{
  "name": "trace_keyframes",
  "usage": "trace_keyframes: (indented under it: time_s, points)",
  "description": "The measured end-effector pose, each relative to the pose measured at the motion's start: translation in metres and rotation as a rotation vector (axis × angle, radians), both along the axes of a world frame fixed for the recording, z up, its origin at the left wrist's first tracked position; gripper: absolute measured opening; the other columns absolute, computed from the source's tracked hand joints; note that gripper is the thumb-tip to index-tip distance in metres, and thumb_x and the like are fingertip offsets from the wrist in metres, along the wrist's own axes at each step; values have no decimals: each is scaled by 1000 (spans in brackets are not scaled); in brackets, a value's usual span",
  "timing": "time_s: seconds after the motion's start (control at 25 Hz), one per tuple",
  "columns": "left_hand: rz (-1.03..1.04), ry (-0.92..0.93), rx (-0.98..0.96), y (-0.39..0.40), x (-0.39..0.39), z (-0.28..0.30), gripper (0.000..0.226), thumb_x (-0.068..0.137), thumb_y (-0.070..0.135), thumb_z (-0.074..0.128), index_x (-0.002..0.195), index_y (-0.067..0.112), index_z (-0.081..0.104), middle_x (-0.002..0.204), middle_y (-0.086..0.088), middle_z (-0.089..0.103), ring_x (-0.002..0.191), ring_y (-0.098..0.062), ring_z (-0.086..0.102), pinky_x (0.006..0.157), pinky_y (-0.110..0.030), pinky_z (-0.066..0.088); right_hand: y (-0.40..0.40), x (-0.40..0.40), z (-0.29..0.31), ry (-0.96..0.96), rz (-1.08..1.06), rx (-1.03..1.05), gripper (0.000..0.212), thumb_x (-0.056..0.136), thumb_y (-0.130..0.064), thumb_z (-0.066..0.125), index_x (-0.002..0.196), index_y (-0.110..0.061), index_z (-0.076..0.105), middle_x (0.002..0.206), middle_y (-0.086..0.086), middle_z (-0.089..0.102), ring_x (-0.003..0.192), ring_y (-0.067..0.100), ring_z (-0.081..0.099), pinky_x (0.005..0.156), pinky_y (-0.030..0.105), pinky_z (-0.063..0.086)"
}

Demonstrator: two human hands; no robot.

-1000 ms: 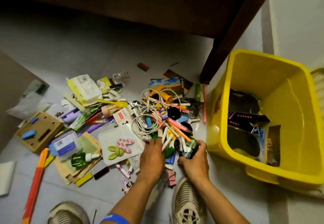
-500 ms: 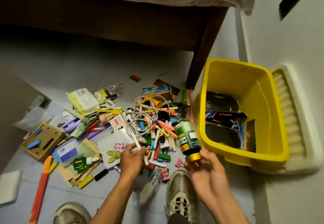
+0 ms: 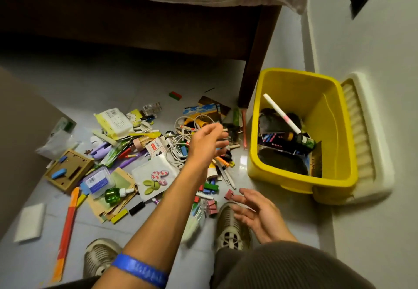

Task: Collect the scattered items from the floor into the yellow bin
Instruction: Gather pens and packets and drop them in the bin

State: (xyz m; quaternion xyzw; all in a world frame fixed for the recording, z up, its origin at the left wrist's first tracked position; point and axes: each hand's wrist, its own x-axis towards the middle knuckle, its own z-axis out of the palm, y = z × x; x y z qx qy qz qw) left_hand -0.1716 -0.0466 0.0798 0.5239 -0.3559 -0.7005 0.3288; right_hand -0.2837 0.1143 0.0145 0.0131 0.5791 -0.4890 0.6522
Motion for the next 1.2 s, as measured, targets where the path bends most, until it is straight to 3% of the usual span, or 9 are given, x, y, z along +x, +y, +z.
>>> trace_keyframes:
  time_s: [0.12,0.2,0.32,0.44,0.56,0.72,0.84,0.96,1.2]
  points:
    - [-33,-359,58,28,44,-61,21,93,22,60,112,16,65,97,-6,72,78,-19,69,68,-32,58,-8,7,-40,333,197,125,14,90,-8,62,102,-11,69,89,11,75,73,19,67,62,29,55]
    - [-256,-707,6,54,65,-103,29,85,30,69,112,23,63,98,3,69,85,-18,67,77,-37,57,-17,12,-63,649,372,113,14,87,-11,65,99,-17,69,88,0,73,77,14,66,67,29,54]
    - [-701,-1101,-97,95,84,-155,58,75,41,75,124,30,48,114,3,59,98,-19,60,79,-33,50,-36,25,-94,1210,893,-80,23,86,-32,61,109,-31,60,103,-7,68,90,12,62,75,29,50]
    - [-834,-1215,-109,113,101,-187,45,86,36,62,125,26,40,114,-4,58,90,-21,57,80,-37,52,-52,36,-123,1517,1432,-232,46,83,-46,56,125,-28,50,121,3,62,102,26,57,86,40,43]
    - [-657,-1084,-67,103,111,-194,35,85,36,57,117,26,48,104,0,64,84,-22,59,73,-31,49,-53,43,-138,1453,1422,-261,45,82,-36,62,123,-29,46,116,3,60,95,26,61,82,37,49]
    - [-325,-765,-50,76,106,-182,27,82,29,64,103,38,50,95,14,58,79,-1,55,60,-20,41,-44,28,-136,1299,747,-172,31,84,-29,66,108,-32,47,102,-9,54,83,10,53,66,22,40]
    - [-230,-698,-90,59,88,-173,29,81,29,67,100,40,47,92,16,58,80,-1,56,60,-24,44,-44,8,-136,1355,782,-37,30,89,-32,62,115,-26,49,113,-1,53,95,16,53,73,27,43]
    - [-267,-792,-183,48,60,-169,35,78,28,70,96,36,42,91,13,55,76,-8,56,55,-27,41,-54,16,-137,1333,969,122,35,93,-39,58,122,-22,51,119,3,48,99,22,55,77,28,47]
    - [-427,-1204,-385,28,31,-183,39,85,17,68,115,19,43,107,-4,59,90,-23,55,67,-34,44,-75,21,-137,1239,917,167,32,90,-34,67,118,-23,55,114,4,58,93,20,58,73,27,46]
